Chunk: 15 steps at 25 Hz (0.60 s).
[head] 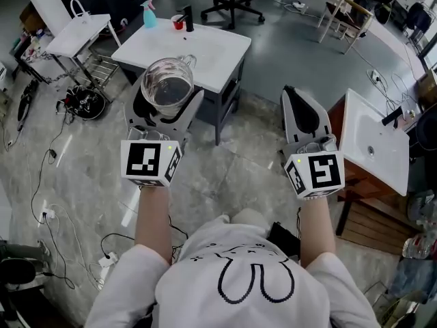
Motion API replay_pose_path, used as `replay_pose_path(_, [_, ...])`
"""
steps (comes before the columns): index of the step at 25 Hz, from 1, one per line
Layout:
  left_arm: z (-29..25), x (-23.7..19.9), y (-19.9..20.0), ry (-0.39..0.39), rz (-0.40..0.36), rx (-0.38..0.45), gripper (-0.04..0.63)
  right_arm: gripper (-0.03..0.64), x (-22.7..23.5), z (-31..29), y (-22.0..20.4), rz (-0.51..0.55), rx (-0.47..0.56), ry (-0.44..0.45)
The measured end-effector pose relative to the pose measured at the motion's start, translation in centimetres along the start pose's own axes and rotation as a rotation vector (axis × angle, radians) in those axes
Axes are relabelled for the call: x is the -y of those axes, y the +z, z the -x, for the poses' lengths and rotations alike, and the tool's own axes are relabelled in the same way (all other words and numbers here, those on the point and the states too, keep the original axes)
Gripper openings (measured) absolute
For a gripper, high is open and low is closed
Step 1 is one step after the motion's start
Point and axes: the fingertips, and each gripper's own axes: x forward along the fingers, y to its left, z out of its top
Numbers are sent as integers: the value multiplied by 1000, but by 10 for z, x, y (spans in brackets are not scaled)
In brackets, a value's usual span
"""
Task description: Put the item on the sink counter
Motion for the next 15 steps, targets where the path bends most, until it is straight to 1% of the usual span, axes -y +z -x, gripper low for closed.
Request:
replay_pose_path(3, [-13,-10,-12,-5,14,-8,457,28,1,-15,-10,3,-20,0])
replay_pose_path(6, [-28,-15,-22,-15,9,-17,457,28,7,-30,-21,-1,-30,-2])
replay_pose_path(11, [-59,-27,-34,-25,10,-6,457,28,19,-65,-37,-11,-21,6])
replay_pose_path(15, [-95,-36,-48,-39,-3,4,456,28,34,-100,-54,-18,-10,8])
